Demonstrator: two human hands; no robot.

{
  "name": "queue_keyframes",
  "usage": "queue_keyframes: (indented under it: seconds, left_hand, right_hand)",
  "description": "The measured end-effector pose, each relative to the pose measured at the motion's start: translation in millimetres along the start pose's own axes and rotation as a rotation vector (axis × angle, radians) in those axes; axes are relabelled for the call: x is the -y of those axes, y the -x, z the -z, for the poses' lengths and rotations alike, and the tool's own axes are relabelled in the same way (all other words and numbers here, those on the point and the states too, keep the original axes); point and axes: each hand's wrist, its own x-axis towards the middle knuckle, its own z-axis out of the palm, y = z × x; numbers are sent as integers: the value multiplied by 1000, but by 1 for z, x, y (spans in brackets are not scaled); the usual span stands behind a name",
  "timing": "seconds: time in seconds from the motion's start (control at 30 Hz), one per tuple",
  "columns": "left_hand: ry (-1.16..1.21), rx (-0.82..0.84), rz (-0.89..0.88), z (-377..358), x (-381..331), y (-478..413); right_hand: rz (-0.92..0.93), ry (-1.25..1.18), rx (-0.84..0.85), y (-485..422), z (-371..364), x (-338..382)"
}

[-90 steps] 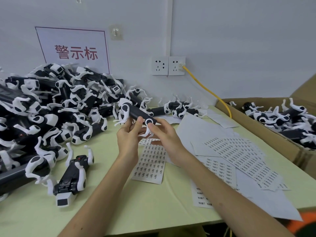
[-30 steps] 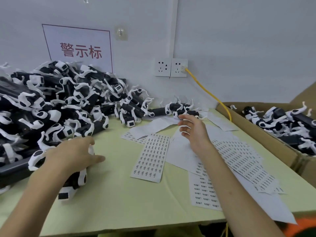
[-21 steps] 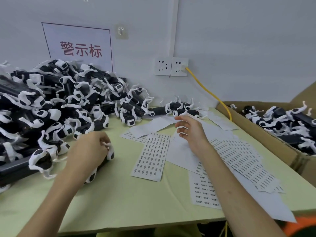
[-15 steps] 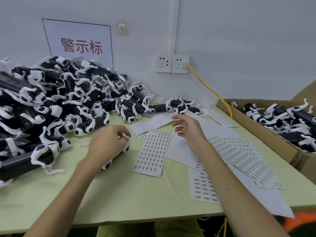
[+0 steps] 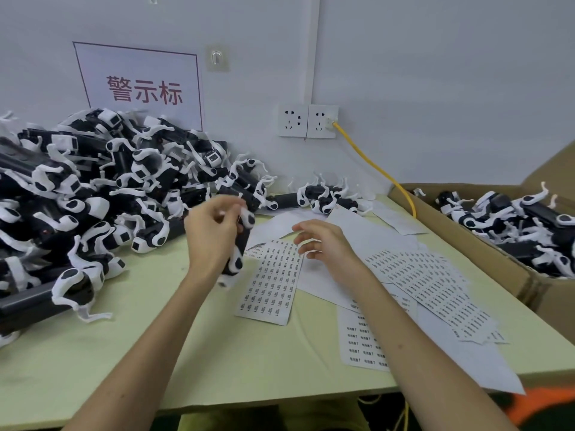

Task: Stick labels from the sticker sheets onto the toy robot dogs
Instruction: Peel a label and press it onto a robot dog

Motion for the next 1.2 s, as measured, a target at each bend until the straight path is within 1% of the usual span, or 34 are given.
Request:
queue_keyframes:
  seconds: [0.1, 0.2, 0.23, 0.3, 0.43, 0.5, 0.63, 0.87, 1.0, 1.07, 1.2]
  left_hand:
    - [466, -71, 211, -8, -11, -14]
    - [879, -77, 473, -22, -9, -20]
    - [985, -58, 537, -27, -5, -19]
    - [1058, -38, 612, -35, 4, -13]
    - [1073, -60, 720, -37, 17, -4]
    - [1013, -20, 720, -33, 22, -5]
    - [767, 135, 612, -29, 28, -9]
    - [443, 393, 358, -28, 36, -11]
    - [372, 533, 288, -31, 32, -4]
    - [354, 552, 266, -33, 30, -1]
    - [359, 531, 276, -34, 28, -1]
  right_hand:
    - [-11, -13, 157, 3, -5, -1]
    - [-29, -57, 289, 5, -12, -3]
    - [-23, -66, 311, 5, -14, -3]
    - [-2, -57, 320, 6, -16, -4]
    - [13, 6, 276, 7, -20, -6]
    - [2, 8, 249, 6, -22, -8]
    - [0, -55, 229, 3, -21, -4]
    - [13, -240, 244, 5, -15, 4]
    - [27, -302, 260, 5, -12, 7]
    - [41, -301, 268, 6, -11, 8]
    - [63, -303, 259, 7, -10, 13]
